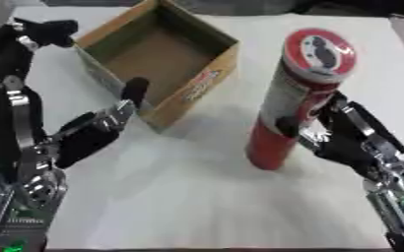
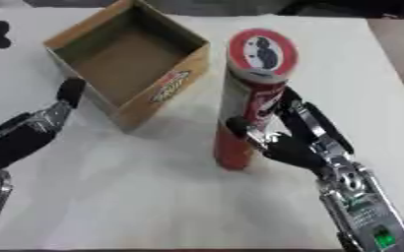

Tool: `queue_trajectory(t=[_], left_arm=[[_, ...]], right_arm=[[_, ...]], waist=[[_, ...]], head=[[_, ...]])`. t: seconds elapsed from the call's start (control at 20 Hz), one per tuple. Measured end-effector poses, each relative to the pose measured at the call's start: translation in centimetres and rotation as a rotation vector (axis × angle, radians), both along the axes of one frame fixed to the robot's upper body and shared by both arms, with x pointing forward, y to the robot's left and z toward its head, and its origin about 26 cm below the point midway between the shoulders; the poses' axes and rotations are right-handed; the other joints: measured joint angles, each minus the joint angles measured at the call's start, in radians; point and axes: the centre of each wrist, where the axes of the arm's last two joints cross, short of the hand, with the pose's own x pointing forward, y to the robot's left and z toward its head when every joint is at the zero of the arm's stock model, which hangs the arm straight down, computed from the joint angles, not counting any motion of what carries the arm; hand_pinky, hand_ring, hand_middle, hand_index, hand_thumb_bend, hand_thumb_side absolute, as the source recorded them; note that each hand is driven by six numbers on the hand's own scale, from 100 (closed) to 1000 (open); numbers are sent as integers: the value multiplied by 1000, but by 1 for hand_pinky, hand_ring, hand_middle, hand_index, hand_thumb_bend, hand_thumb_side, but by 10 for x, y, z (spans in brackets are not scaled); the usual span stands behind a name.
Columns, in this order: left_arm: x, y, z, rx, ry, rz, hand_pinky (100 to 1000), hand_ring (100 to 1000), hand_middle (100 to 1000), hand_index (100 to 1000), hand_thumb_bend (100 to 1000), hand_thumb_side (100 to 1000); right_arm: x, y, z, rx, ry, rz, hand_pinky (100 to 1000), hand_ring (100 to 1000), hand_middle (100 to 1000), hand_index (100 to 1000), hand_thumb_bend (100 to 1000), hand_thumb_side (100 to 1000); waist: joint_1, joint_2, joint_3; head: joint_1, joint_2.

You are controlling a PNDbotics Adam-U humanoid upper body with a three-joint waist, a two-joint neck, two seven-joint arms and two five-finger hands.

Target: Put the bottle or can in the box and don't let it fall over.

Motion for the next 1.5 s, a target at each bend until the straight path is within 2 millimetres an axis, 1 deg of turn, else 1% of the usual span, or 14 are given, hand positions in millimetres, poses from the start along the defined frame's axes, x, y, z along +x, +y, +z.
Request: queue_trajectory(t=[0.35,0.75,1.2,1.3,1.5], left_arm=[[0,3,-4,-23,17,9,602,603,490,687,560,429],[0,6,-4,-42,24,18,606,604,489,684,557,430],[2,10,-2,-53,22,33,612,609,490,681,550,436],[2,11,-3,-54,23,34,615,612,491,681,546,446],[2,14,-4,-58,35,47,620,621,491,684,546,469]], right_arm=[[2,3,4,-18,3,27,1000,1000,966,1000,582,414],[2,3,6,-28,12,41,1000,1000,962,1000,569,407],[4,4,11,-24,9,59,1000,1000,950,1000,560,391],[4,4,12,-22,11,60,1000,1000,947,986,547,393],[5,5,14,-22,16,59,1000,1000,940,929,524,393]], waist=[[-6,0,8],[-18,1,15],[-24,2,24],[-24,2,24],[-25,2,27]], head=[[-3,0],[-8,0],[-10,-2],[-11,-4],[-14,-10]])
